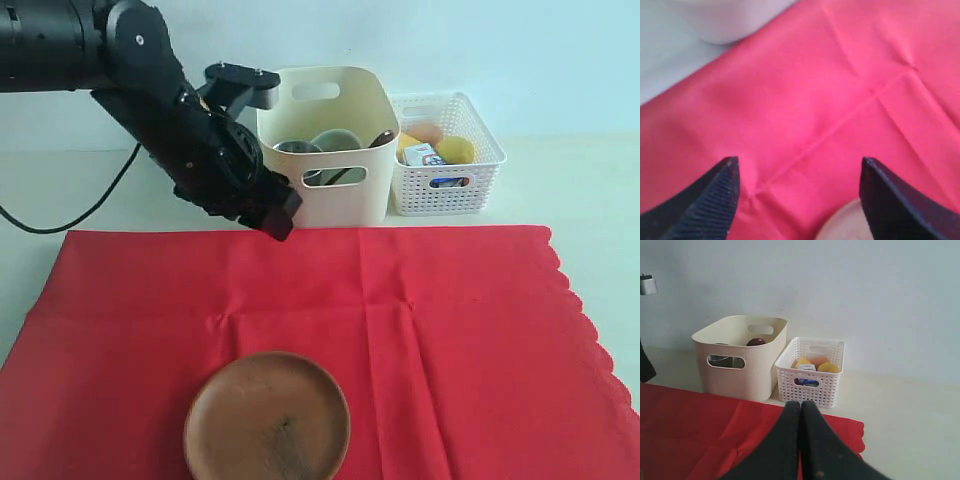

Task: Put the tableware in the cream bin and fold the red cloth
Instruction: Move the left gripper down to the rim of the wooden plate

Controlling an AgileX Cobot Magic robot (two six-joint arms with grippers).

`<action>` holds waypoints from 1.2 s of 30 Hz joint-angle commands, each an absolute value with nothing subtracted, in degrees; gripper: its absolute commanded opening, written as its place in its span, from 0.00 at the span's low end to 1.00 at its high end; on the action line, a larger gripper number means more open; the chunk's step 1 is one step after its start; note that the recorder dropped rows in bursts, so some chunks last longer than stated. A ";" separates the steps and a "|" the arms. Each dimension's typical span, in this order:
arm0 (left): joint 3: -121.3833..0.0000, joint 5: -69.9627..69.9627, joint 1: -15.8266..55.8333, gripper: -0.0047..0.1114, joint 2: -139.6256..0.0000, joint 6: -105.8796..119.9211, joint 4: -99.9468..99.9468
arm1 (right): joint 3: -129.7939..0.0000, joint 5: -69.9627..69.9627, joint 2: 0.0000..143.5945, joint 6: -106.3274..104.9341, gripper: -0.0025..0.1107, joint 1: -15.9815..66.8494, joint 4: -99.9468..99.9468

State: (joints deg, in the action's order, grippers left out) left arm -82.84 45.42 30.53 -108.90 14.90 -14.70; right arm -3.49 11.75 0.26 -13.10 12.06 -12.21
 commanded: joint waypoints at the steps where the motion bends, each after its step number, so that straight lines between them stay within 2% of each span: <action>1: -82.62 52.29 28.98 0.61 -108.37 18.58 -21.00 | -3.21 11.47 0.00 -13.13 0.02 11.68 -12.30; 19: -72.46 58.60 28.48 0.61 -108.58 21.43 -21.40 | -3.21 11.47 0.00 -13.13 0.02 11.68 -12.30; 25: -67.75 56.05 27.10 0.61 -108.61 23.76 -21.62 | -3.21 11.47 0.00 -13.13 0.02 11.68 -12.18; 29: -64.04 54.50 22.82 0.61 -108.71 30.20 -32.49 | -3.21 11.47 0.00 -13.13 0.02 11.68 -12.18; 36: -59.60 49.11 22.58 0.61 -108.71 34.77 -36.22 | -3.21 11.47 0.00 -13.13 0.02 11.68 -12.18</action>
